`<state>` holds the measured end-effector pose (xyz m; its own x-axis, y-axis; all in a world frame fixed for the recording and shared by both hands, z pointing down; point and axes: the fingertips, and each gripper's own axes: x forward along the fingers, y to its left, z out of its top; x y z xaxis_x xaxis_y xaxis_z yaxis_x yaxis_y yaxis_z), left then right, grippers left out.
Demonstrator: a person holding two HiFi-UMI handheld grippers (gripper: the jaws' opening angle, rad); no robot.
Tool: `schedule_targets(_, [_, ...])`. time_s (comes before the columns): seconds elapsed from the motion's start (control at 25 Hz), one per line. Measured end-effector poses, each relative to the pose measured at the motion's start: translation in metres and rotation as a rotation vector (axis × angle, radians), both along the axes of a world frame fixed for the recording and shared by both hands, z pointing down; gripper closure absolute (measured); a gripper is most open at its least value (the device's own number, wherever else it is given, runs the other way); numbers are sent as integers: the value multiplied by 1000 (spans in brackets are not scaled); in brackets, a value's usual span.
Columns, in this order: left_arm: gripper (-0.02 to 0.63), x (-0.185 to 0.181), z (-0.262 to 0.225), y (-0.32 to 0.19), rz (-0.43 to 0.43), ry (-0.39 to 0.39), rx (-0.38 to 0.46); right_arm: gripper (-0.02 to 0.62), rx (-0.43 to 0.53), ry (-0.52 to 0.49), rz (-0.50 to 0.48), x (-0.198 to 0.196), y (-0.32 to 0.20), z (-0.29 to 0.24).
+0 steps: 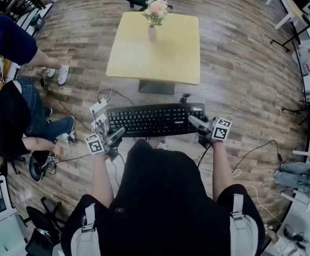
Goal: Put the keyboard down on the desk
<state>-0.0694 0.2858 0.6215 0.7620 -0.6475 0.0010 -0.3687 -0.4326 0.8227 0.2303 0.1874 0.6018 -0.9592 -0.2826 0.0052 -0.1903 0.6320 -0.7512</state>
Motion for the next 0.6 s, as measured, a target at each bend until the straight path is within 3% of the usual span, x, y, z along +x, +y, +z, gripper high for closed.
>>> schedule_targets(0.6, [503,-6,5,4,-5,2,-11,468,-28,17,-5,-6,3,6])
